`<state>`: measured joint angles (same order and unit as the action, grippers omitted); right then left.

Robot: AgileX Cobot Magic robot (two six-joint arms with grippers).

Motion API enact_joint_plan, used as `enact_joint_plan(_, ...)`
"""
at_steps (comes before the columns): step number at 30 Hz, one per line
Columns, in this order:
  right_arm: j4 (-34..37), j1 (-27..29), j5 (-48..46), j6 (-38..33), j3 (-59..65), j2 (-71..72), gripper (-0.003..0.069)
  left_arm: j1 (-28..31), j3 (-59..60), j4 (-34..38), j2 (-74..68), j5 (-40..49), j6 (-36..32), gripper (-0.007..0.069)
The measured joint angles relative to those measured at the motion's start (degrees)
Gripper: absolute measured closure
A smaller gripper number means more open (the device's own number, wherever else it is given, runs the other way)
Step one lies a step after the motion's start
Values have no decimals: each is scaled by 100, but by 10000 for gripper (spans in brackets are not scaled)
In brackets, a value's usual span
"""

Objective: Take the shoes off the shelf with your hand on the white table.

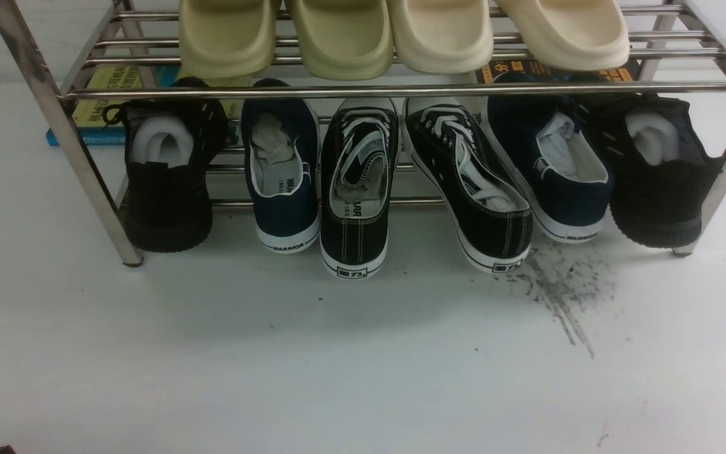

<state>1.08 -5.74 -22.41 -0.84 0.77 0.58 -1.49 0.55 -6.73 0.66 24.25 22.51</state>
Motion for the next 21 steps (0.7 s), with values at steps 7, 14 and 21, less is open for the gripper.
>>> enact_joint_plan(7, 0, 0, 0, 0, 0, 0, 421, 0, 0, 0, 0, 0, 0, 385)
enact_joint_plan(14, 98, 0, 14, 23, 0, 0, 420, 0, 0, 62, 0, -18, 49, 385)
enact_joint_plan(21, 2327, 0, 502, 1012, 67, 0, 420, 0, 96, 2170, 0, -619, 1675, 385)
